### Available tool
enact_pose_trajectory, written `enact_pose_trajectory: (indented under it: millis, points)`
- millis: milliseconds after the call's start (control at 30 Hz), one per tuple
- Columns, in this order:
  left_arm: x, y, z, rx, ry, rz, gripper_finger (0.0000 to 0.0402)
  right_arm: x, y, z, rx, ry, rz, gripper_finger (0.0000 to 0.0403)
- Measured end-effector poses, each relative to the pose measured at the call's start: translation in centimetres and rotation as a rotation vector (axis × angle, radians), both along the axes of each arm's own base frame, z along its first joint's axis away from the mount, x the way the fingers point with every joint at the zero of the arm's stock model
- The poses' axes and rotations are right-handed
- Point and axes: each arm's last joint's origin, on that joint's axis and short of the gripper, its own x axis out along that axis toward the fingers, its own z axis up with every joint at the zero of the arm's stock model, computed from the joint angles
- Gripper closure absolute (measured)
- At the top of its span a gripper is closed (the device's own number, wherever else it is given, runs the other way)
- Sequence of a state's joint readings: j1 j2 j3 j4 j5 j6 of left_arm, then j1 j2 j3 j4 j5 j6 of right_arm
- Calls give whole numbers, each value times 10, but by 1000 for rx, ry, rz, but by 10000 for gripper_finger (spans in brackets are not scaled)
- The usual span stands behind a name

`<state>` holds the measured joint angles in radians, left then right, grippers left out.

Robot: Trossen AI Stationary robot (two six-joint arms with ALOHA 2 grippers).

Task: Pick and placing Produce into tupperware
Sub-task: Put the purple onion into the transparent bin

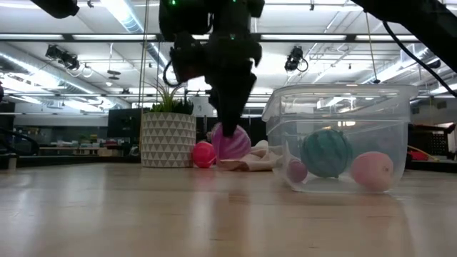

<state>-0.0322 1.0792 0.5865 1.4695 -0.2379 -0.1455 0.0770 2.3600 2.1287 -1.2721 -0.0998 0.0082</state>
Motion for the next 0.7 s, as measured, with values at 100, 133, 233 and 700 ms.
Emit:
enact_pose_trajectory:
  millis: [100,133,233,700]
  points:
    - [0,0,0,0,-1,0,381,3,-2,15,1,-38,-4,155]
    - [0,0,0,0,-2,0,382,3,-2,22,1,-46,-4,155]
    - [0,0,0,0,-3,0,388,1,-2,40,1,-46,-4,154]
    - [-2,0,1,-1,-25,0,381,-23,20,64,38,87,-65,154]
